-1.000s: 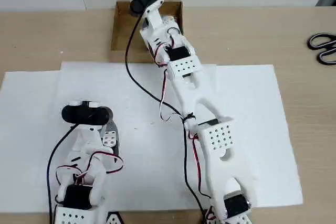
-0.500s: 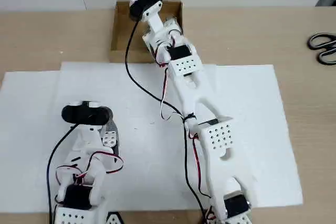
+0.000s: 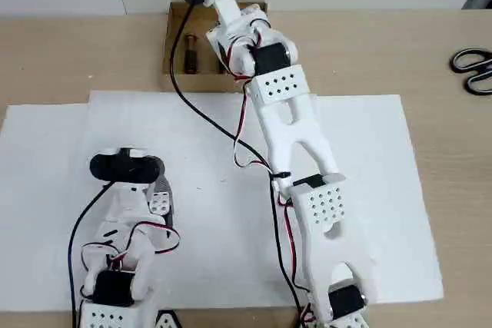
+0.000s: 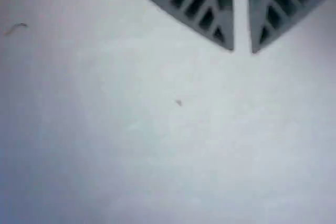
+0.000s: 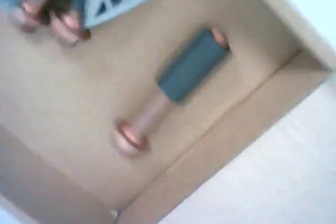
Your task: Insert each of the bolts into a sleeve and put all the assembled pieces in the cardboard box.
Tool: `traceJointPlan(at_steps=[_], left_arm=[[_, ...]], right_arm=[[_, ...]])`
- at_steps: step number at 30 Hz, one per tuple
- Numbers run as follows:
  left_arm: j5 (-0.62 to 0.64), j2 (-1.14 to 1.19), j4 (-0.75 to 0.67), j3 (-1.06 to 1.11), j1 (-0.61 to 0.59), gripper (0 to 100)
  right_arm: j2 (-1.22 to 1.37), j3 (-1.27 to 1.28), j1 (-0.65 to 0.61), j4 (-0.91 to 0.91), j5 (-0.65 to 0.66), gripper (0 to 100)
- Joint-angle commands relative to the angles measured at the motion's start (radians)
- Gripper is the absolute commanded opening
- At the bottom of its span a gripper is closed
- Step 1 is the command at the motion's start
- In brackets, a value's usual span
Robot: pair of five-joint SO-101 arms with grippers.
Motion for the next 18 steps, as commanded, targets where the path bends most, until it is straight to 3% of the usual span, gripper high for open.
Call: traceJointPlan(at_steps=[1,6,12,18], left_arm=[[0.000,-0.009,0.011,-0.005,-0.083,1],[0.003,-0.011,0.012,-0.007,-0.184,1],[0.003,-0.011,0.012,-0.007,-0.186,1],[0.002,-0.011,0.011,-0.007,-0.186,1]], right_arm=[[-0.091,-0.129,-0.002,0.125,0.009,0.6],[-0.096,-0.273,-0.002,0.344,0.006,0.2],[-0.104,-0.451,0.002,0.622,0.003,0.2],[-0.259,-0.437,0.067,0.638,-0.029,0.2]])
